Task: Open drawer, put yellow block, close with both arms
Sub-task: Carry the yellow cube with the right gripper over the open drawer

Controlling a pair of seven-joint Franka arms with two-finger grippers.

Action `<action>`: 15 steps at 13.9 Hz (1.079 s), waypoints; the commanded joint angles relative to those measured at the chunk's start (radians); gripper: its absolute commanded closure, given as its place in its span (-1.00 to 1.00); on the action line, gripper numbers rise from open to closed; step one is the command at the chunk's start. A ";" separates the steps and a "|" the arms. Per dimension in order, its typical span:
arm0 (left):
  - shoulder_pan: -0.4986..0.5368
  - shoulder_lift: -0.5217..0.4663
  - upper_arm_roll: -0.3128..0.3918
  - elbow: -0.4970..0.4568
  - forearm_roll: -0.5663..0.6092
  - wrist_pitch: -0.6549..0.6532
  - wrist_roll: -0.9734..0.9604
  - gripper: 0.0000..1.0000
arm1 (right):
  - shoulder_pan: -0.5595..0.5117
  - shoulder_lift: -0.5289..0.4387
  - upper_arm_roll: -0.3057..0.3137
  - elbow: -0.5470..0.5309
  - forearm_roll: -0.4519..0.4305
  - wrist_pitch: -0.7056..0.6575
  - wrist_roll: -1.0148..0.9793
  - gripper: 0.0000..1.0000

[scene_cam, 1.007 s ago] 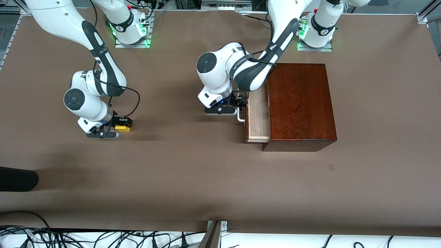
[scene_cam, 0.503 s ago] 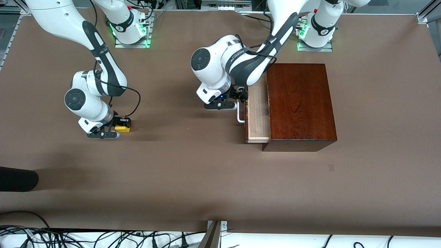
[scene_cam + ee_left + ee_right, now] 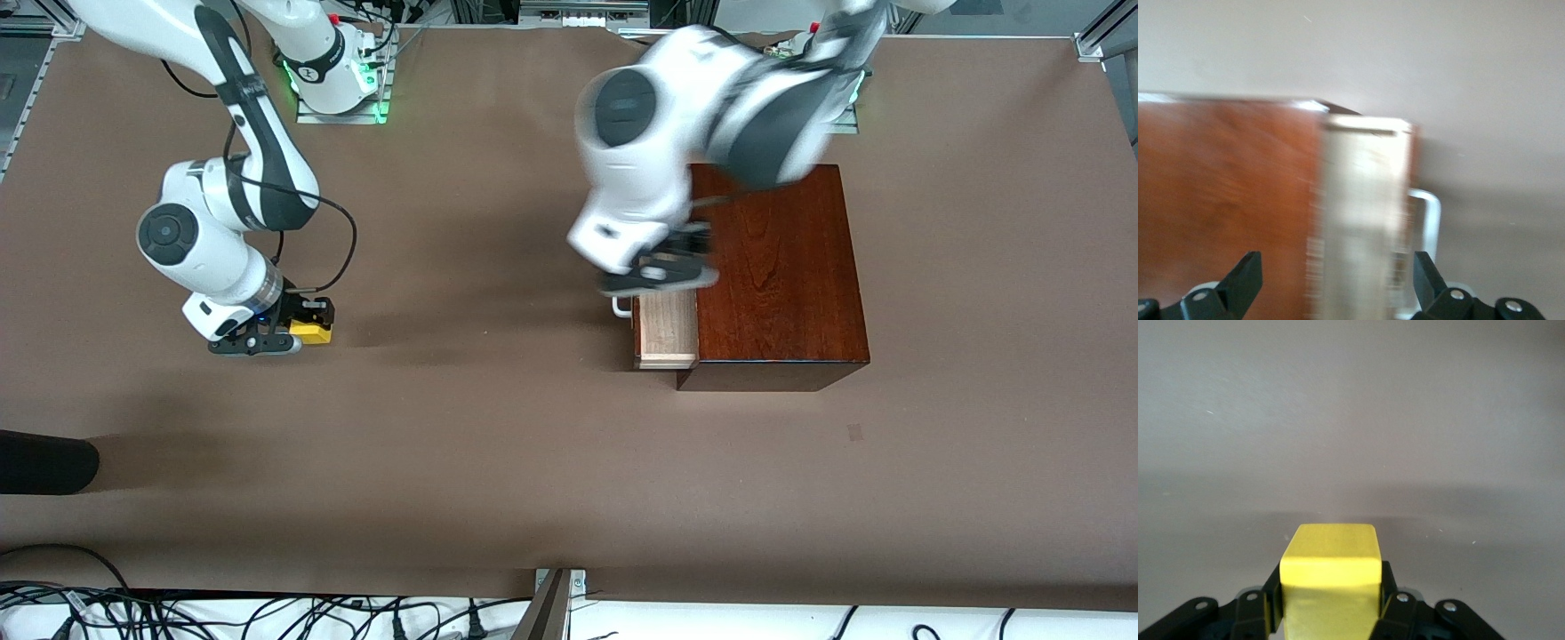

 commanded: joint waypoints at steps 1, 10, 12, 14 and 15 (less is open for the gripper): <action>0.134 -0.091 -0.010 -0.029 -0.040 -0.067 0.205 -1.00 | -0.002 -0.063 0.018 0.061 0.001 -0.138 -0.012 1.00; 0.414 -0.395 -0.012 -0.315 -0.115 -0.049 0.618 -1.00 | 0.010 -0.100 0.279 0.432 0.001 -0.603 -0.044 1.00; 0.425 -0.424 -0.010 -0.371 -0.124 -0.015 0.636 -1.00 | 0.065 -0.094 0.316 0.452 0.001 -0.598 -0.047 1.00; 0.455 -0.426 -0.012 -0.379 -0.124 -0.003 0.641 -1.00 | 0.161 -0.059 0.318 0.486 -0.001 -0.589 -0.050 1.00; 0.462 -0.424 -0.010 -0.377 -0.124 -0.003 0.649 -1.00 | 0.191 -0.025 0.318 0.532 -0.001 -0.586 -0.058 1.00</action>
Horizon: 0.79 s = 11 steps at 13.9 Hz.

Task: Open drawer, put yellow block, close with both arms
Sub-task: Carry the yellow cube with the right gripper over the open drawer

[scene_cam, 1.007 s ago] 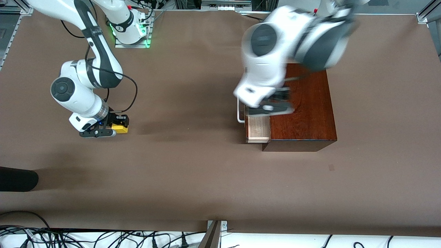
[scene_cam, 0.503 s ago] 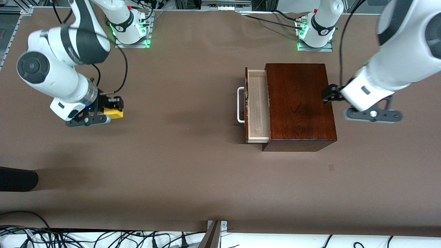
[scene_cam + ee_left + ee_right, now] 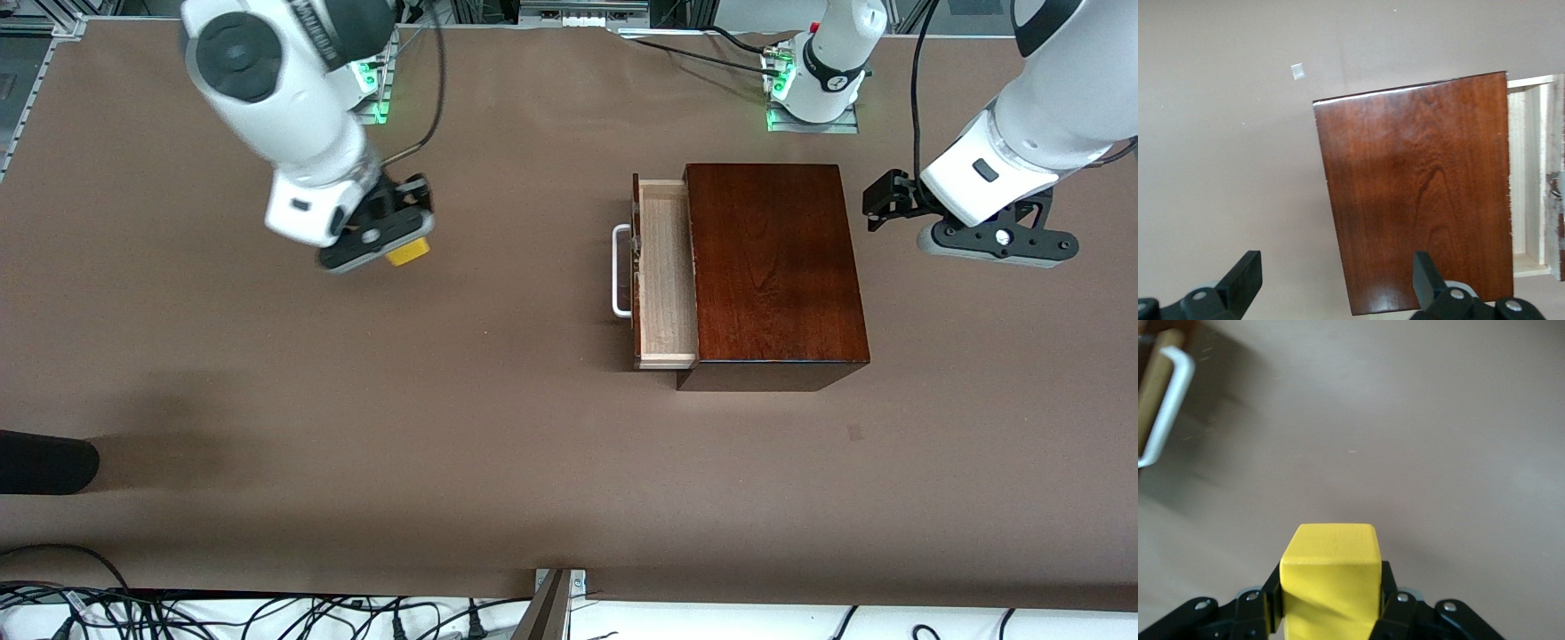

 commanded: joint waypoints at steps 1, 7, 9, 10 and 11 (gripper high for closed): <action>0.049 -0.028 -0.006 -0.045 -0.006 0.030 0.043 -1.00 | 0.099 0.108 -0.003 0.142 -0.004 -0.012 -0.058 1.00; 0.060 -0.011 -0.003 -0.013 -0.003 0.019 0.040 -1.00 | 0.333 0.290 -0.005 0.313 -0.096 0.059 -0.190 1.00; 0.060 -0.010 -0.005 -0.013 -0.001 0.019 0.043 -1.00 | 0.427 0.379 -0.006 0.417 -0.169 0.072 -0.193 1.00; 0.060 -0.010 -0.005 -0.013 0.001 0.019 0.044 -1.00 | 0.467 0.422 -0.008 0.480 -0.209 0.062 -0.196 1.00; 0.059 -0.010 -0.005 -0.011 0.001 0.019 0.044 -1.00 | 0.494 0.455 -0.008 0.520 -0.238 0.057 -0.198 1.00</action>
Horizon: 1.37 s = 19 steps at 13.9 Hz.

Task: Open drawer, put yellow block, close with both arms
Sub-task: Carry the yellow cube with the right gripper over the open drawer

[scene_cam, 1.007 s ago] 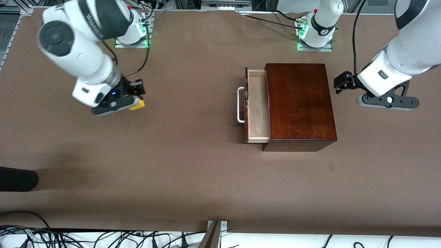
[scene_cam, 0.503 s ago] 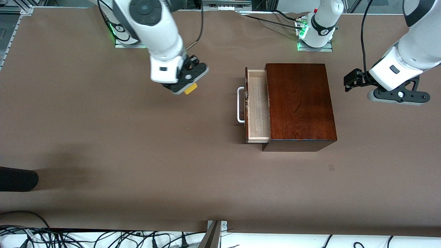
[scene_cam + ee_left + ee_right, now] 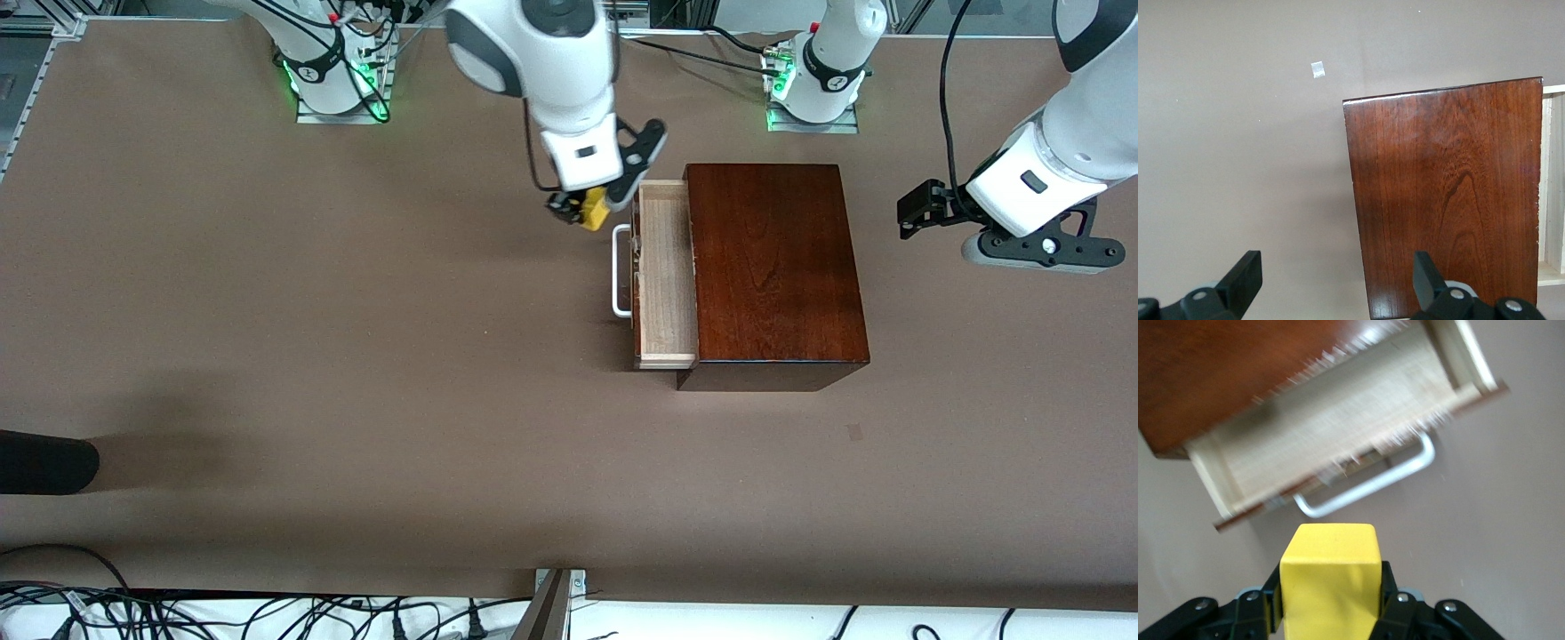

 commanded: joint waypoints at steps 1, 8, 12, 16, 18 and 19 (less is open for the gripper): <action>0.003 -0.007 -0.007 0.003 0.002 0.004 0.015 -1.00 | 0.093 0.123 -0.011 0.181 -0.080 -0.029 -0.029 1.00; 0.005 -0.002 -0.007 0.008 -0.001 0.003 0.019 -1.00 | 0.180 0.245 -0.015 0.280 -0.156 0.008 -0.119 1.00; 0.008 0.001 0.000 0.008 -0.006 0.000 0.019 -1.00 | 0.193 0.297 -0.021 0.289 -0.183 0.046 -0.148 1.00; 0.006 0.001 0.000 0.008 -0.006 0.000 0.019 -1.00 | 0.204 0.312 -0.043 0.289 -0.185 0.063 -0.164 1.00; 0.006 0.001 0.000 0.009 -0.007 0.000 0.021 -1.00 | 0.208 0.318 -0.049 0.289 -0.185 0.069 -0.167 1.00; 0.006 0.001 0.000 0.008 -0.007 0.000 0.021 -1.00 | 0.208 0.324 -0.050 0.289 -0.186 0.077 -0.181 1.00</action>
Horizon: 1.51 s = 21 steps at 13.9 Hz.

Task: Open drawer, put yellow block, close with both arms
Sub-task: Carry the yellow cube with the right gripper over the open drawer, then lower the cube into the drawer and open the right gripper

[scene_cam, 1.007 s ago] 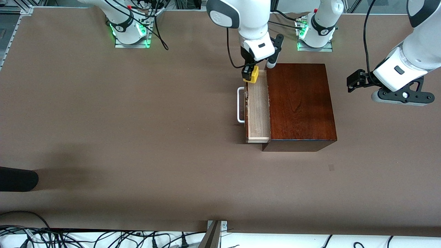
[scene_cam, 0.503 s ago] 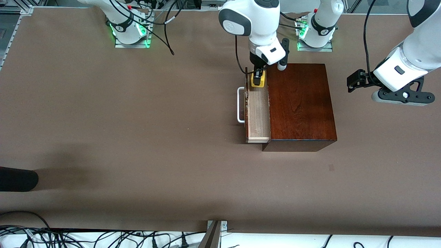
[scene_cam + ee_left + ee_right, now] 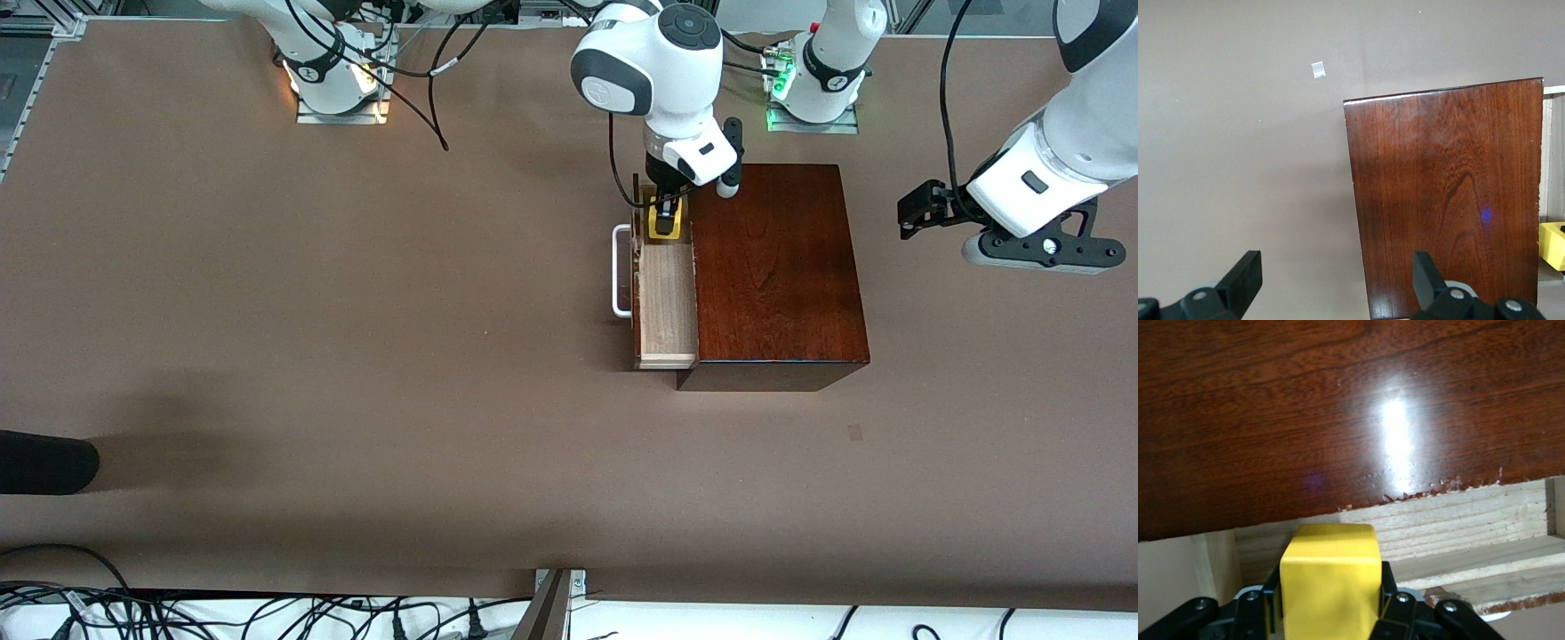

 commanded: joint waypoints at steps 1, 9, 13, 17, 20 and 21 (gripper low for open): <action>0.003 0.000 0.000 0.007 -0.007 -0.002 0.021 -1.00 | 0.019 0.032 -0.016 0.044 -0.019 0.009 -0.035 1.00; 0.003 0.000 -0.001 0.007 -0.006 -0.002 0.019 -1.00 | 0.020 0.047 -0.028 0.044 -0.027 0.017 -0.061 1.00; 0.003 0.000 0.000 0.007 -0.006 -0.002 0.019 -1.00 | 0.020 0.065 -0.042 0.043 -0.027 0.027 -0.072 1.00; 0.002 0.000 -0.001 0.008 -0.006 -0.002 0.019 -1.00 | 0.020 0.073 -0.052 0.043 -0.028 0.046 -0.072 0.99; 0.002 0.000 -0.007 0.008 -0.006 -0.002 0.018 -1.00 | 0.020 0.078 -0.054 0.043 -0.028 0.063 -0.066 0.61; 0.002 0.000 -0.009 0.008 -0.006 -0.002 0.018 -1.00 | 0.020 0.078 -0.054 0.043 -0.027 0.064 -0.061 -0.98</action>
